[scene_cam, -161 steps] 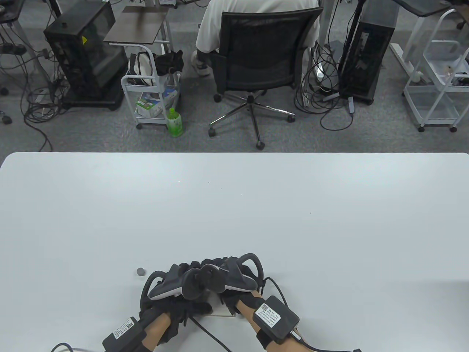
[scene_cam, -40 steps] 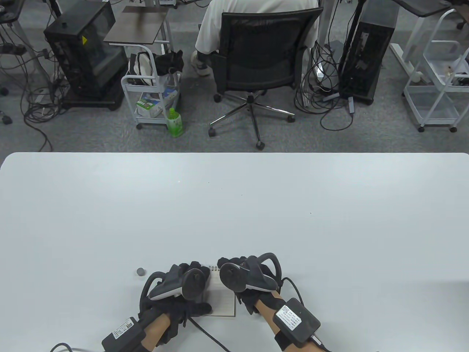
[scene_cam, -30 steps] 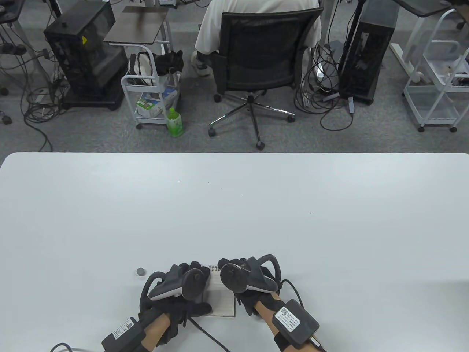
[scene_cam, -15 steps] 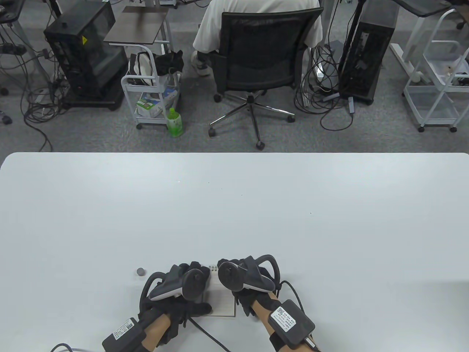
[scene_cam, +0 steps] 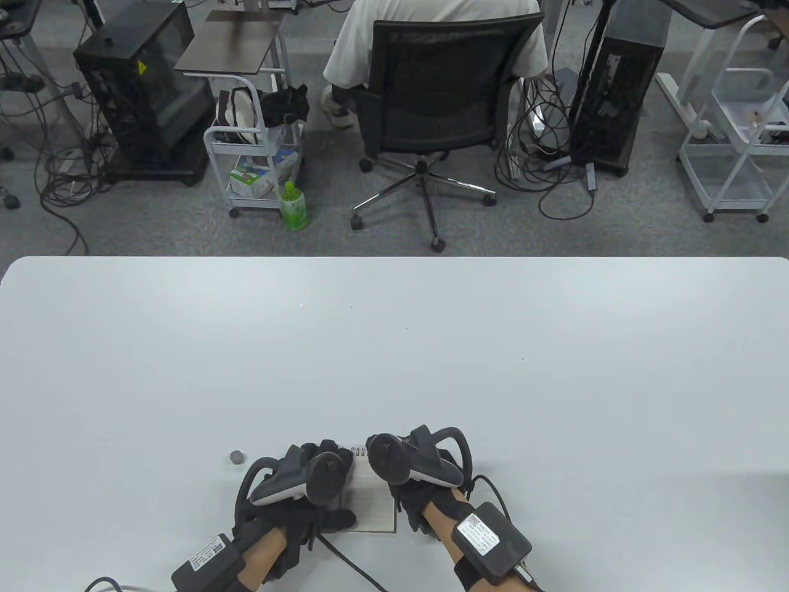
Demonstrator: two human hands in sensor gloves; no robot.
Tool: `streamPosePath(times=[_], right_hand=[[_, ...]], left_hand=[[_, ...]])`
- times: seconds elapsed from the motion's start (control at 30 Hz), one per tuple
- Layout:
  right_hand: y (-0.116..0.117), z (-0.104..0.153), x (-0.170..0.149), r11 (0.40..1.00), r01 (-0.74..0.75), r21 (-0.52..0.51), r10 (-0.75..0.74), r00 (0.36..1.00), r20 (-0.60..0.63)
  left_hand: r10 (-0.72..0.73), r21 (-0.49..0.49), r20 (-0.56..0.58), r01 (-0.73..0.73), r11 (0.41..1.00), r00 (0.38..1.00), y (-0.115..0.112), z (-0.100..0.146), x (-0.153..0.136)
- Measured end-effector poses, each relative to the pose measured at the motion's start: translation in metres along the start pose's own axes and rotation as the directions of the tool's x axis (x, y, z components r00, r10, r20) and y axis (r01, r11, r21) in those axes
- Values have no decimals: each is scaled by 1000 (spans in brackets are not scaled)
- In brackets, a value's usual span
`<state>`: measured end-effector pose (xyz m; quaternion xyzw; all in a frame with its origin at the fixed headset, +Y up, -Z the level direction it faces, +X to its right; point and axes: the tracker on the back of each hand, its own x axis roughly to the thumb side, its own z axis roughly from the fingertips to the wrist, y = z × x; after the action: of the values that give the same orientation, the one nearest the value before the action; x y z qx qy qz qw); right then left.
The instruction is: Stamp flower pattern stamp onto notebook
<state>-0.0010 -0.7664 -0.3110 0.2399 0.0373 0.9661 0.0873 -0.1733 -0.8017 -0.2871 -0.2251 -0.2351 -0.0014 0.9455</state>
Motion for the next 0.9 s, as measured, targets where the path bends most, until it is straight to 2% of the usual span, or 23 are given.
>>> streamPosePath(times=[0.17, 0.3, 0.47, 0.9], right_hand=[[-9, 0, 2, 999, -32, -9, 32, 999, 11], [-24, 0, 4, 998, -4, -70, 6, 1000, 27], [-38, 0, 12, 996, 1, -89, 5, 998, 64], [-14, -3, 33, 998, -15, -67, 24, 990, 138]], left_hand=[[0, 0, 0, 0, 1000, 1000, 0, 0, 0], [0, -1, 0, 0, 1000, 1000, 0, 0, -1], [0, -1, 1, 0, 1000, 1000, 0, 0, 0], [0, -1, 1, 0, 1000, 1000, 0, 0, -1]])
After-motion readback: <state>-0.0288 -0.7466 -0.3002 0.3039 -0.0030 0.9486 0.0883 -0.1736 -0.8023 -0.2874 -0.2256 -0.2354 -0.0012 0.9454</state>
